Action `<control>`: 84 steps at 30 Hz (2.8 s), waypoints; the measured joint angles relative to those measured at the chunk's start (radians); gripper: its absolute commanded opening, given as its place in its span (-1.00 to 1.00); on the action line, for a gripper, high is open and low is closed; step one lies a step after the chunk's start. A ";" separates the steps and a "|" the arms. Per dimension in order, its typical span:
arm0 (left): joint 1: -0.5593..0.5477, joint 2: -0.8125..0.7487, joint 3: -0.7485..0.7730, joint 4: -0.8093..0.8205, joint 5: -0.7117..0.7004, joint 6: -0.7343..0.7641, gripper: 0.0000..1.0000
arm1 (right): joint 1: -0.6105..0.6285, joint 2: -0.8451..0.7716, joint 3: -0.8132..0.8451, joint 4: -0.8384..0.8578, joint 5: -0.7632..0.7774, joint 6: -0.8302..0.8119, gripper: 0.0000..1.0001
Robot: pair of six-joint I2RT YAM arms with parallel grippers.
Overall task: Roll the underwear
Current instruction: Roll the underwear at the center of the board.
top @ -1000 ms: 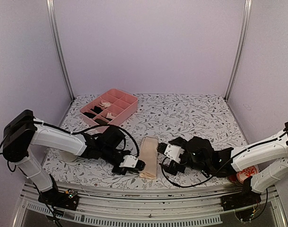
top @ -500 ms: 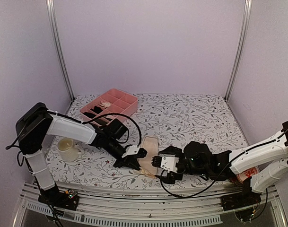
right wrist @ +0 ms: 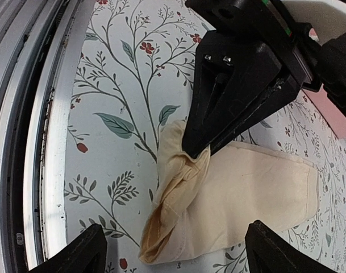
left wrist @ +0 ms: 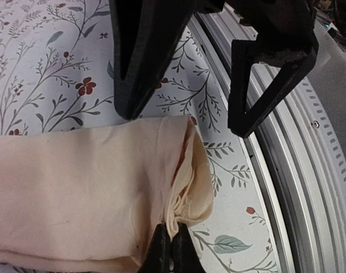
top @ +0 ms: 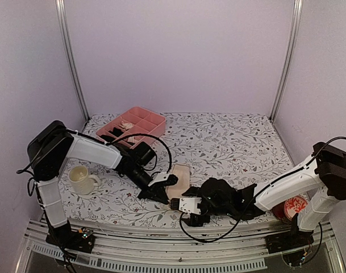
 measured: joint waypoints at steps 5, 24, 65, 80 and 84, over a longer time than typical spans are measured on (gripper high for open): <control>0.001 0.006 0.002 -0.008 0.002 -0.008 -1.00 | 0.000 0.089 0.064 0.000 0.011 0.039 0.37; 0.004 0.006 0.002 -0.009 0.000 -0.010 -0.74 | -0.037 0.190 0.155 -0.030 -0.018 0.189 -0.93; -0.265 -0.326 -0.453 0.516 -0.554 0.193 0.20 | -0.308 0.390 0.402 -0.274 -0.761 0.460 -0.95; -0.267 -0.241 -0.432 0.632 -0.695 0.198 -0.18 | -0.308 0.390 0.402 -0.277 -0.763 0.457 -0.95; -0.267 -0.228 -0.423 0.628 -0.705 0.211 -0.24 | -0.309 0.390 0.402 -0.278 -0.766 0.455 -0.94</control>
